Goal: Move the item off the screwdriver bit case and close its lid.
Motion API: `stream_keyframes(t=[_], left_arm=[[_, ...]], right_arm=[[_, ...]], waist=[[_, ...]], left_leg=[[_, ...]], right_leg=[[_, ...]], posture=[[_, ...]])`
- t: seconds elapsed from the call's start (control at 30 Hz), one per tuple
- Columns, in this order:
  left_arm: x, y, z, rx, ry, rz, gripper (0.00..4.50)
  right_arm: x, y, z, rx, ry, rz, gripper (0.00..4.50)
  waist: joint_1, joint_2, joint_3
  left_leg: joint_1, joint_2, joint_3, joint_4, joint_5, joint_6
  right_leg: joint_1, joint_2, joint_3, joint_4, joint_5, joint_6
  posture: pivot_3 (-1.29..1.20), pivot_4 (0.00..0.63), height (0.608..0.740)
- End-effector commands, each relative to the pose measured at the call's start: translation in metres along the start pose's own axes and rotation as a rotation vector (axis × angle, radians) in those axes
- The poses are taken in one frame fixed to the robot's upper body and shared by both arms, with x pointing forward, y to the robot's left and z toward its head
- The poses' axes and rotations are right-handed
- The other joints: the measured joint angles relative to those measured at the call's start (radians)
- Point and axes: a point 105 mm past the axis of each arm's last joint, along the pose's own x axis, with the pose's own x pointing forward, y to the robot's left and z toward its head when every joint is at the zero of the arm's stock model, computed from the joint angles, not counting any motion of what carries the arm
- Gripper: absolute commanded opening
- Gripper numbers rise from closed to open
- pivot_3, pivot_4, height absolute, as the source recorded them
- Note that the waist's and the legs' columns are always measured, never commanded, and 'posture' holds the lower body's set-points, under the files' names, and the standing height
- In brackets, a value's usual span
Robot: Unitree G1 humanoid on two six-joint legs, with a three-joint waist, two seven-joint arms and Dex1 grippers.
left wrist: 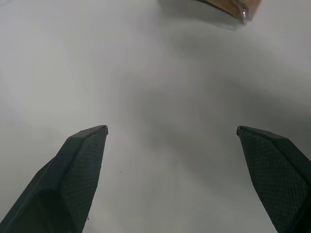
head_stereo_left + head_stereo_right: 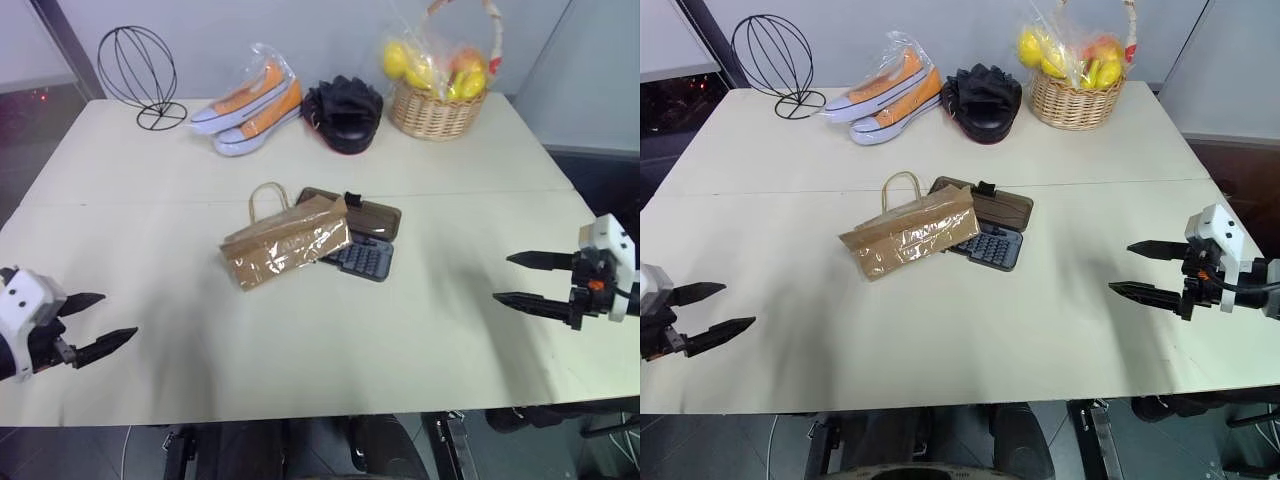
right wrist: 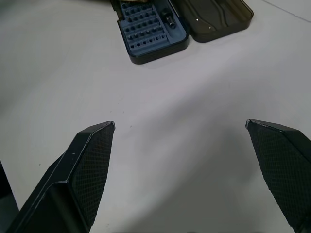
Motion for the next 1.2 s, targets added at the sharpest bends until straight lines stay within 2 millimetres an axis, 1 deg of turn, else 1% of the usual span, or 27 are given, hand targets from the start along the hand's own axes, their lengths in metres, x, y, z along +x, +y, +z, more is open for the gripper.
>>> stream_keyframes(t=[0.03,0.13,0.33,0.4,0.47,0.53,0.6,0.73,0.77,0.83,0.9,0.97,1.07,1.13,1.2], left_arm=[[-0.006,0.003,0.009,0.026,-0.029,0.034,4.46],[-0.005,0.005,0.01,0.021,-0.038,0.061,4.46],[0.0,0.003,0.015,0.02,-0.068,0.062,4.46],[0.004,0.004,0.021,0.019,-0.088,0.062,4.46],[0.009,0.004,0.031,0.028,-0.127,0.058,4.46],[0.014,-0.001,0.045,0.055,-0.165,0.023,4.46],[0.024,-0.007,0.064,0.122,-0.199,-0.004,4.46],[0.05,-0.019,0.101,0.226,-0.27,-0.067,4.46],[0.055,-0.02,0.106,0.24,-0.278,-0.073,4.46],[0.075,-0.027,0.129,0.275,-0.339,-0.136,4.46],[0.093,-0.039,0.149,0.315,-0.38,-0.229,4.46],[0.102,-0.046,0.156,0.359,-0.377,-0.295,4.46],[0.12,-0.056,0.162,0.419,-0.36,-0.367,4.46],[0.131,-0.062,0.162,0.462,-0.333,-0.411,4.46],[0.144,-0.061,0.16,0.521,-0.291,-0.407,4.46]], right_arm=[[0.0,-0.004,0.008,-0.03,-0.018,-0.016,4.5],[0.001,-0.003,0.007,-0.036,-0.018,-0.015,4.5],[0.006,0.0,0.007,-0.041,-0.022,-0.028,4.5],[0.005,0.0,0.01,-0.015,-0.04,-0.033,4.5],[0.004,0.001,0.015,0.016,-0.06,-0.032,4.5],[0.003,0.005,0.02,0.007,-0.069,-0.021,4.5],[0.004,0.012,0.028,-0.012,-0.081,-0.026,4.5],[0.008,0.037,0.045,-0.038,-0.126,0.024,4.5],[0.009,0.041,0.048,-0.039,-0.136,0.031,4.5],[0.017,0.062,0.06,-0.051,-0.169,0.082,4.5],[0.026,0.08,0.066,-0.07,-0.184,0.124,4.5],[0.031,0.086,0.068,-0.073,-0.186,0.119,4.5],[0.035,0.087,0.068,-0.06,-0.199,0.098,4.5],[0.037,0.087,0.067,-0.057,-0.201,0.087,4.5],[0.038,0.087,0.066,-0.061,-0.2,0.074,4.5]], waist=[[0.0,0.0,0.0],[0.004,0.0,0.0],[0.003,0.0,0.0],[0.003,0.0,0.0],[0.003,0.0,0.0],[0.005,0.0,0.0],[0.006,0.0,0.0],[0.007,0.0,0.0],[0.007,0.0,0.0],[0.006,-0.001,0.0],[0.009,0.0,0.0],[0.005,-0.001,0.0],[0.001,-0.001,0.0],[0.003,-0.001,0.0],[0.006,-0.001,0.0]], left_leg=[[0.0,0.0,0.0,0.0,0.0,0.0],[0.0,0.0,0.0,0.0,0.0,0.0],[0.0,0.0,0.0,0.0,0.0,0.0],[0.0,0.0,0.0,0.0,0.0,0.0],[0.0,0.0,0.0,0.0,0.0,0.0],[0.0,0.0,0.0,0.0,0.0,0.0],[0.0,0.0,0.0,0.0,0.0,0.0],[0.0,-0.001,-0.002,0.001,0.0,0.0],[0.0,-0.001,-0.002,0.001,0.0,0.0],[0.0,-0.001,-0.002,0.002,0.0,0.0],[0.0,-0.003,-0.003,0.003,0.0,0.0],[-0.001,-0.004,-0.003,0.005,0.0,0.0],[0.0,-0.004,-0.002,0.006,0.0,0.0],[-0.001,-0.005,-0.002,0.006,0.0,0.0],[-0.001,-0.005,-0.002,0.006,0.0,0.0]], right_leg=[[0.0,0.0,0.0,0.0,0.0,0.0],[0.0,0.0,0.0,0.0,0.0,0.0],[0.0,0.0,0.0,0.0,0.0,0.0],[0.0,0.0,0.0,0.0,0.0,0.0],[0.0,0.0,0.0,0.0,0.0,0.0],[0.001,0.0,0.0,0.0,0.0,0.0],[0.001,0.0,0.0,0.0,0.001,0.001],[0.002,0.001,-0.001,0.001,0.002,0.003],[0.002,0.001,-0.001,0.001,0.002,0.003],[0.002,0.001,-0.001,0.001,0.003,0.004],[0.003,0.002,-0.001,0.001,0.003,0.005],[0.003,0.003,-0.002,0.002,0.004,0.007],[0.004,0.002,0.0,0.002,0.004,0.007],[0.004,0.003,-0.001,0.002,0.004,0.007],[0.004,0.003,-0.001,0.002,0.004,0.007]], posture=[[0.0,0.15,0.74],[0.0,0.15,0.74],[0.0,0.15,0.74],[0.0,0.15,0.74],[0.0,0.15,0.74],[0.0,0.15,0.74],[0.0,0.15,0.74],[0.0,0.15,0.74],[0.0,0.15,0.74],[0.0,0.15,0.74],[0.0,0.15,0.74],[0.0,0.15,0.74],[0.0,0.15,0.74],[0.0,0.15,0.74],[0.0,0.15,0.74]])
